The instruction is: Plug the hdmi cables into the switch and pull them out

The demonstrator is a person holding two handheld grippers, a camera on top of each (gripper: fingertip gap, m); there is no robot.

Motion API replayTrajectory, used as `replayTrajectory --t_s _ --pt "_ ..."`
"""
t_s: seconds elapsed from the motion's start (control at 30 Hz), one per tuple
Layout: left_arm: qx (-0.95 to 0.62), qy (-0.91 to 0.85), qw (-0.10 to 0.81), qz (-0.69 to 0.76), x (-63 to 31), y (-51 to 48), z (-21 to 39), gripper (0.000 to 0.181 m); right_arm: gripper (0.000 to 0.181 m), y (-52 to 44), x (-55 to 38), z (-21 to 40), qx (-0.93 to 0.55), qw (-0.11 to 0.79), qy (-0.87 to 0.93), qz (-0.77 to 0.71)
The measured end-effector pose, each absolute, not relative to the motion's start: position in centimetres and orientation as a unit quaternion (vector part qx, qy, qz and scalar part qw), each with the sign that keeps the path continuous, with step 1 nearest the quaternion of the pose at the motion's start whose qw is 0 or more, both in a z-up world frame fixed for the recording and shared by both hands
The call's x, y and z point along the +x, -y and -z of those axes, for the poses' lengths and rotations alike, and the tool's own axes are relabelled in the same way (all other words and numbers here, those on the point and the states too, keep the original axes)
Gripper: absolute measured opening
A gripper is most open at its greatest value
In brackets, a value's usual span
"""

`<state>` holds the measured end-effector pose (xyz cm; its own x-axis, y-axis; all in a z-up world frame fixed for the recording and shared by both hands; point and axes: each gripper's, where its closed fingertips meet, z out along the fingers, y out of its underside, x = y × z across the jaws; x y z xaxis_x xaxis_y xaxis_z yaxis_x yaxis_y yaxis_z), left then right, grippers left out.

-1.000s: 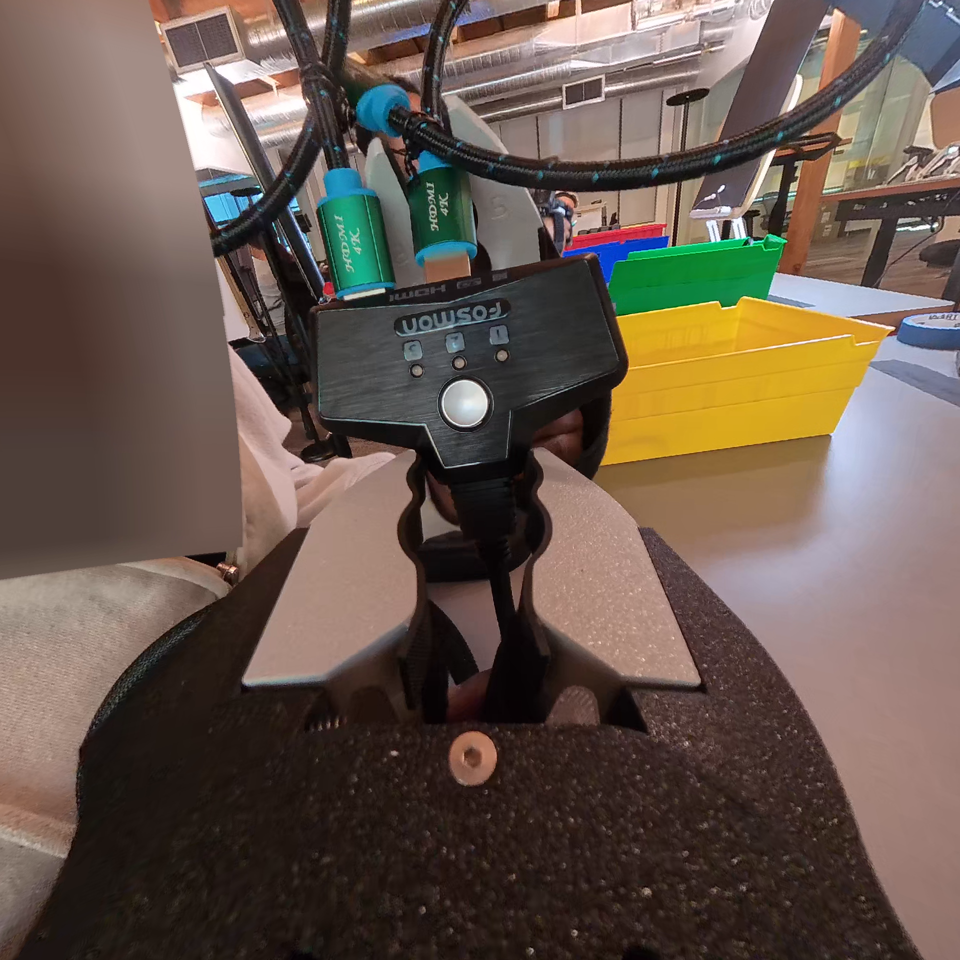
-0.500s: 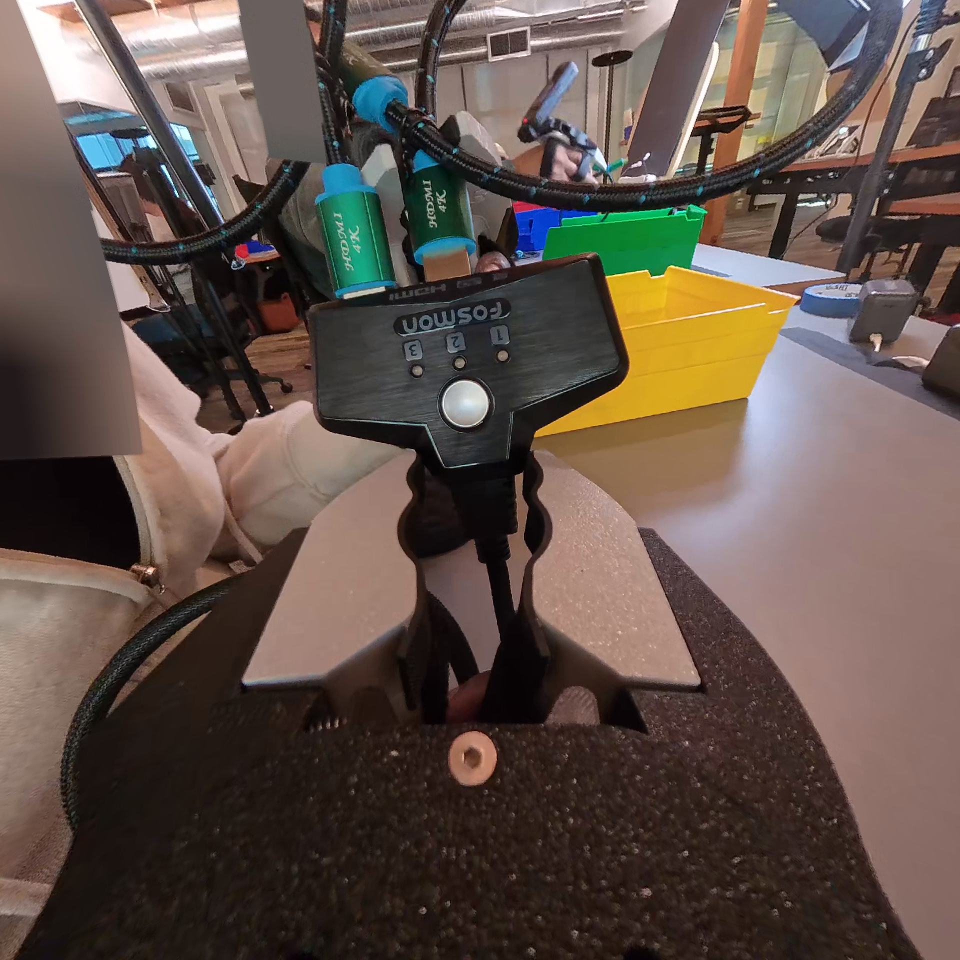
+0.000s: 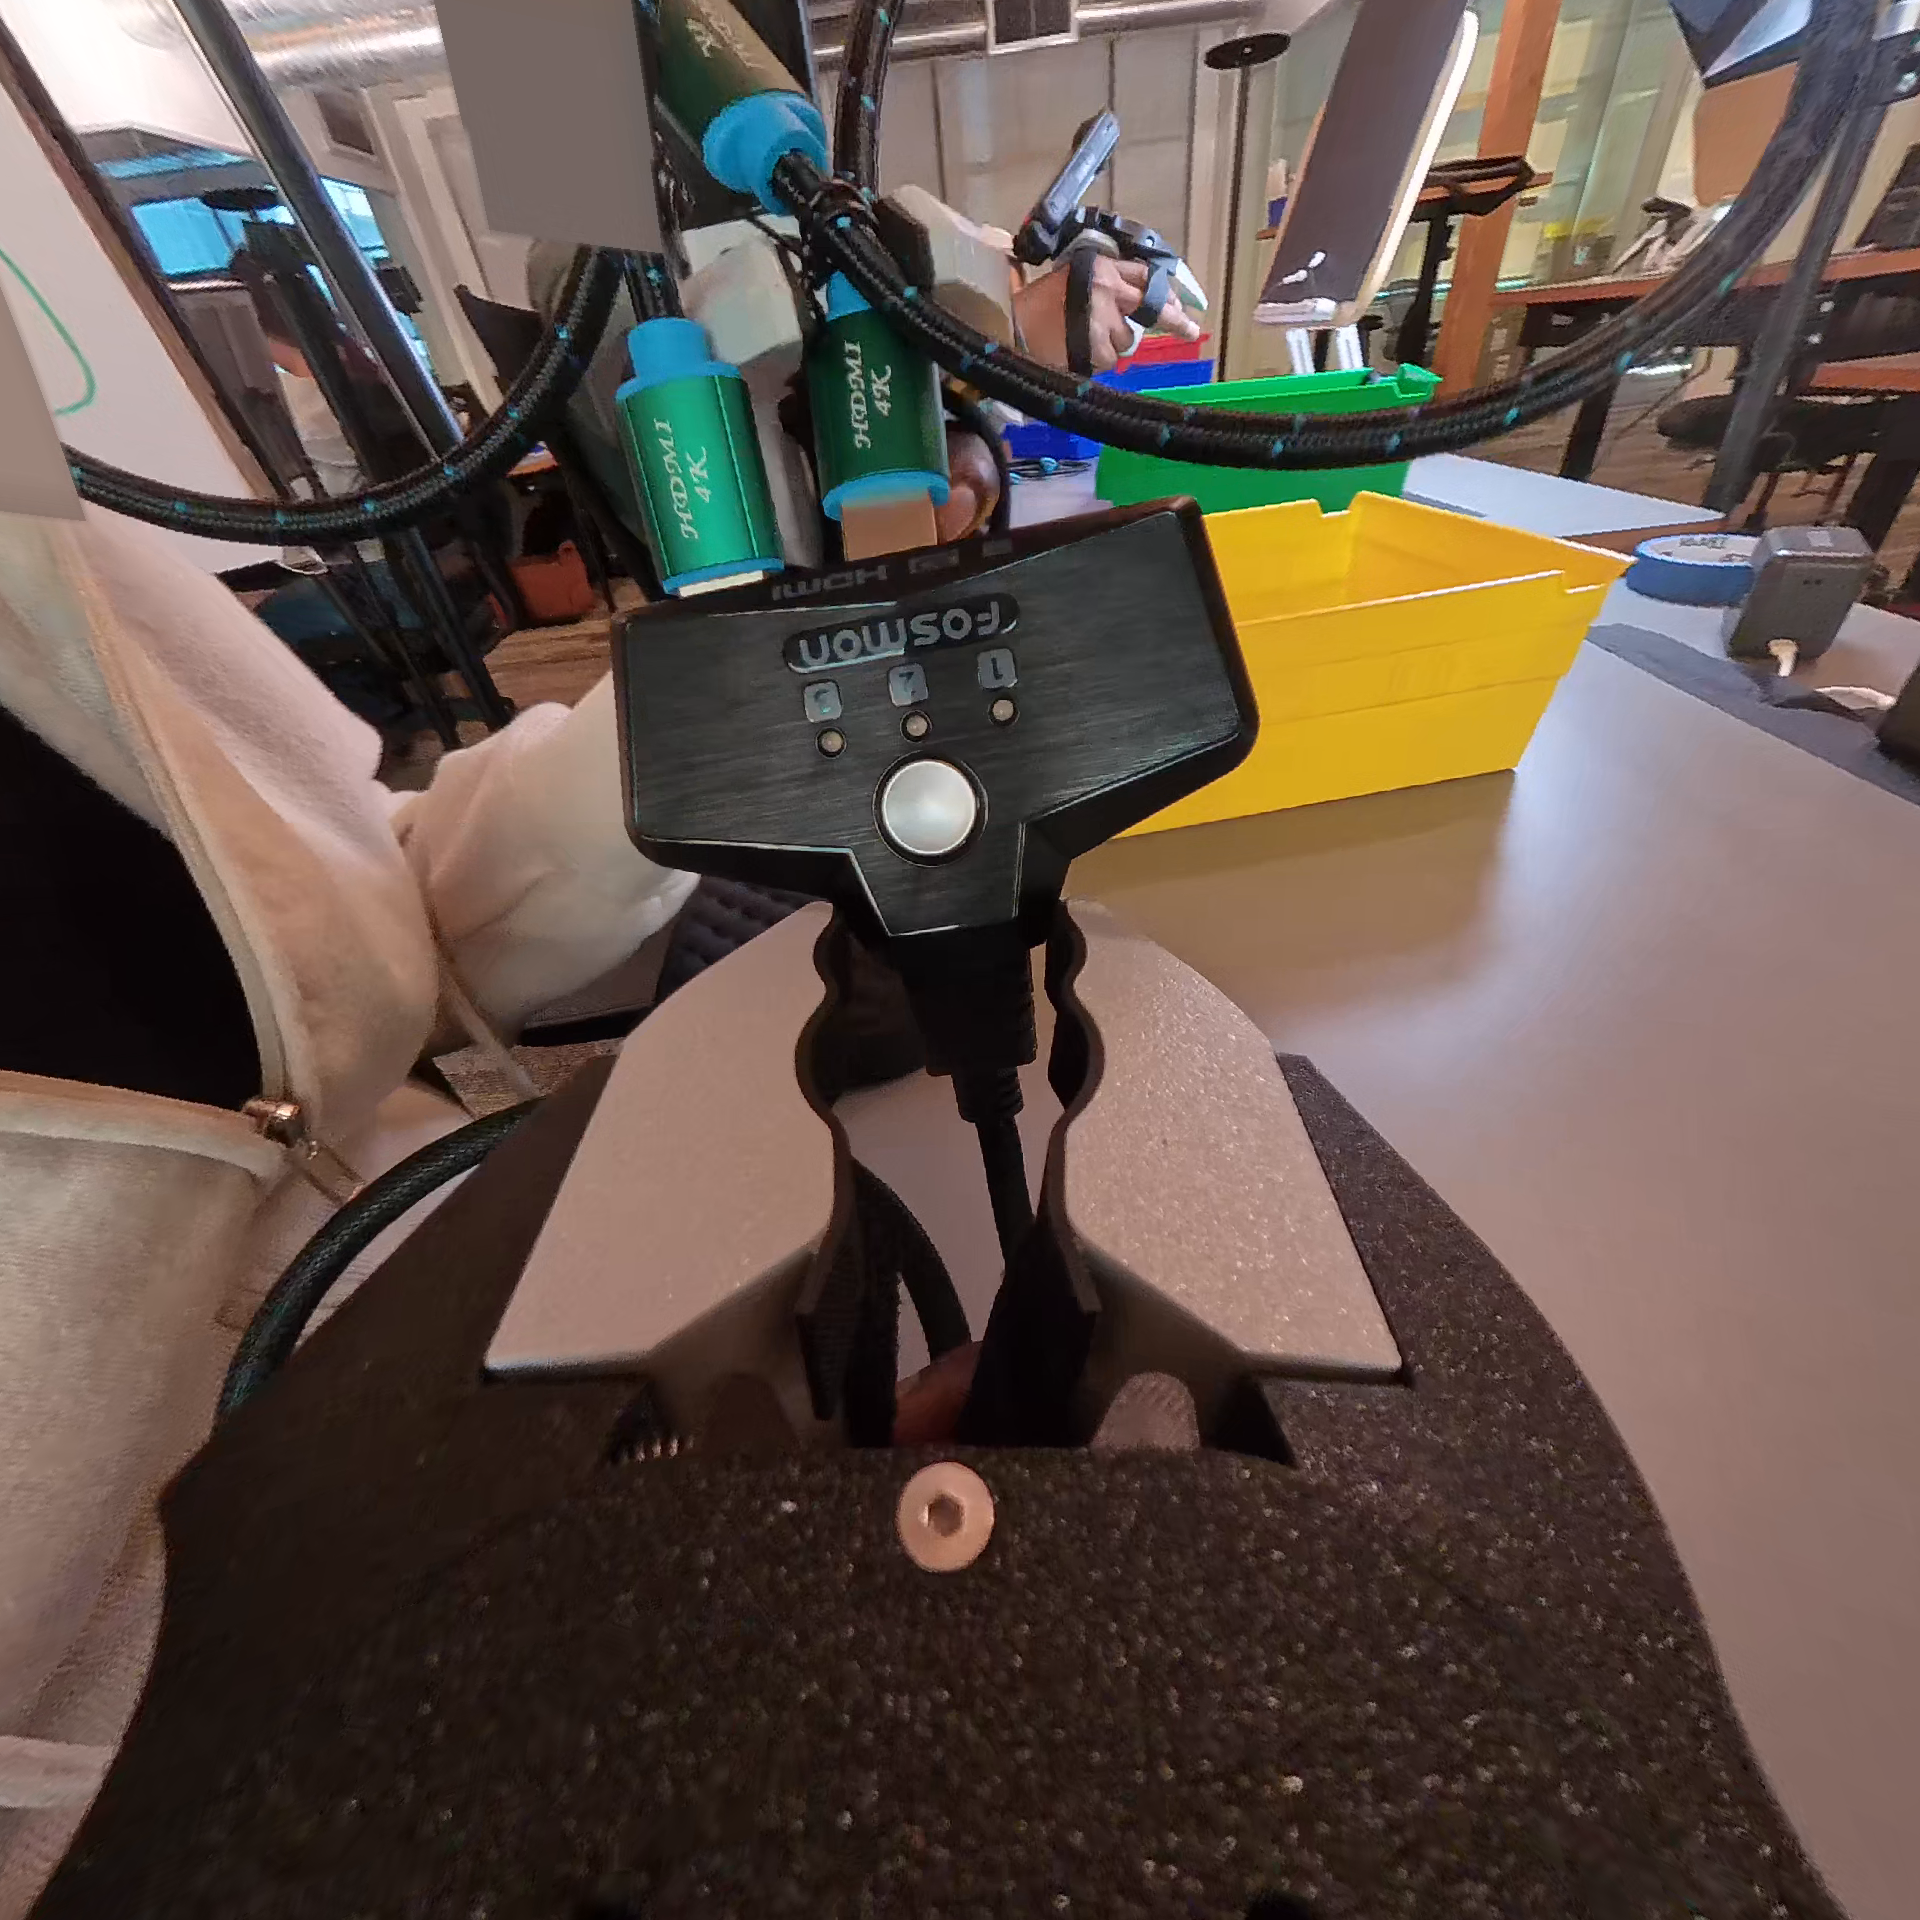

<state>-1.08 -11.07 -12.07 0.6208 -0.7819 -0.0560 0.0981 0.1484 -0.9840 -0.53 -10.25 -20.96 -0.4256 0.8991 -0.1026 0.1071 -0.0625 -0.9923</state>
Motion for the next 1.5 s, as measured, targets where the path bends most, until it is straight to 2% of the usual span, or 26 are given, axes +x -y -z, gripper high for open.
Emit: replayTrajectory --t_s 0.4,0.9,1.37,1.5 --pt "-0.624 -0.377 0.628 0.272 0.5 10.9 13.7 0.016 0.036 10.8 -1.0 22.9 -0.432 0.312 0.625 -0.571" --pt "-0.683 -0.359 0.592 0.235 -1.8 11.3 17.6 0.017 0.036 10.9 -2.2 26.5 -0.468 0.287 0.66 -0.513" --pt "-0.604 -0.385 0.652 0.248 -1.2 11.5 16.7 0.018 0.034 11.2 -2.2 25.5 -0.475 0.243 0.609 -0.587" --pt "-0.598 -0.408 0.645 0.242 -1.3 11.9 17.3 0.018 0.033 11.1 -2.1 25.8 -0.48 0.228 0.602 -0.595"
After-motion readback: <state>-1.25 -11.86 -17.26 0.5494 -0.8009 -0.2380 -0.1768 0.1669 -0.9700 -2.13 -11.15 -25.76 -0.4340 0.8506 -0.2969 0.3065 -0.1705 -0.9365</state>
